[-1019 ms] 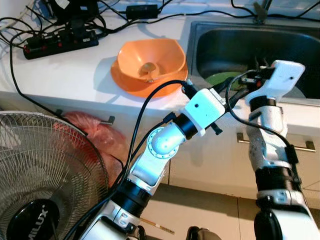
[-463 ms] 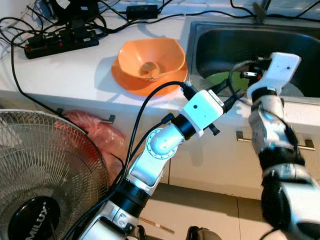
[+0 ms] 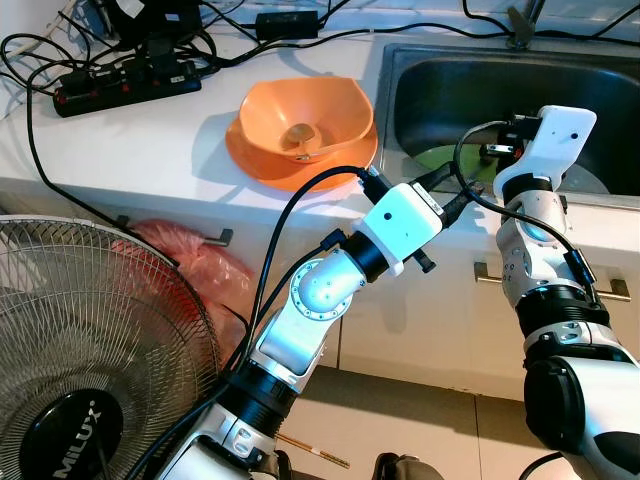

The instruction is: Kitchen organization

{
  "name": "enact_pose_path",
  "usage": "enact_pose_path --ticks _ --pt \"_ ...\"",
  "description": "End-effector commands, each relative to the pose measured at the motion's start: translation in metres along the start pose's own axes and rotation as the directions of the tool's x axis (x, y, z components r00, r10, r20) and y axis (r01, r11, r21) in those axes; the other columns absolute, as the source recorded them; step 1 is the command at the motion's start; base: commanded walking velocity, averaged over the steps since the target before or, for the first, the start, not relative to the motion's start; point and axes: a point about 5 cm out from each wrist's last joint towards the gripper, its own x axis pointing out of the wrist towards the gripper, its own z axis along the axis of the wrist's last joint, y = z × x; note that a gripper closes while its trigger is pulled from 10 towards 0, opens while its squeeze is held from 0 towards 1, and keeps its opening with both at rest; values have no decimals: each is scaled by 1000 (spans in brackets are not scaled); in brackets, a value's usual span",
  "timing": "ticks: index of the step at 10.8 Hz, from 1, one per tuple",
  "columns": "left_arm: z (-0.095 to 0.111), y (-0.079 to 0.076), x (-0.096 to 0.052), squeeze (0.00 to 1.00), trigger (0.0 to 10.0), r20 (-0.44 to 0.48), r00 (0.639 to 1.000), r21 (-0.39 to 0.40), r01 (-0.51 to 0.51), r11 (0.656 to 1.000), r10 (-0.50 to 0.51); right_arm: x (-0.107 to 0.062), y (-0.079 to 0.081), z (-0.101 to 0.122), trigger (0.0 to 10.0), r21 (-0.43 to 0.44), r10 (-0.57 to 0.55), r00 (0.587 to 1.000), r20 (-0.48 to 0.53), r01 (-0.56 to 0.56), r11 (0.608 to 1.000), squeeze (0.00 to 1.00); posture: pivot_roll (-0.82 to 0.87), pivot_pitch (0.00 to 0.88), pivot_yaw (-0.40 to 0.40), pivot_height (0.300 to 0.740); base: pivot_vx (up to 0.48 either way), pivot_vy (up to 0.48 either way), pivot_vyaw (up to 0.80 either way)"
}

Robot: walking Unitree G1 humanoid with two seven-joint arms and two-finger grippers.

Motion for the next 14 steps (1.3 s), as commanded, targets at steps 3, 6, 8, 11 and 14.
enact_pose_path --ticks 3,6,8,11,14 --pt "1 1 -1 0 10000 2 1000 7 -17 1000 17 5 -2 24 10000 18 -11 993 122 9 1000 0 25 126 50 740 0 0 0" --pt "-2 6 -4 0 10000 -13 998 13 -55 998 55 6 -2 49 10000 28 -2 973 230 -4 1000 0 28 134 48 740 0 0 0" --pt "-6 20 -10 0 10000 -36 992 43 -123 991 124 -4 1 60 10000 -27 71 958 277 -66 997 0 22 144 47 740 0 0 0" --pt "-6 37 -18 0 10000 -44 979 80 -196 977 200 -28 -12 56 10000 -54 82 967 243 -71 996 0 11 150 46 740 0 0 0" --pt "0 56 -26 0 10000 -18 956 122 -289 949 293 -61 -19 38 10000 -37 97 981 168 -92 995 0 7 156 48 740 0 0 0"
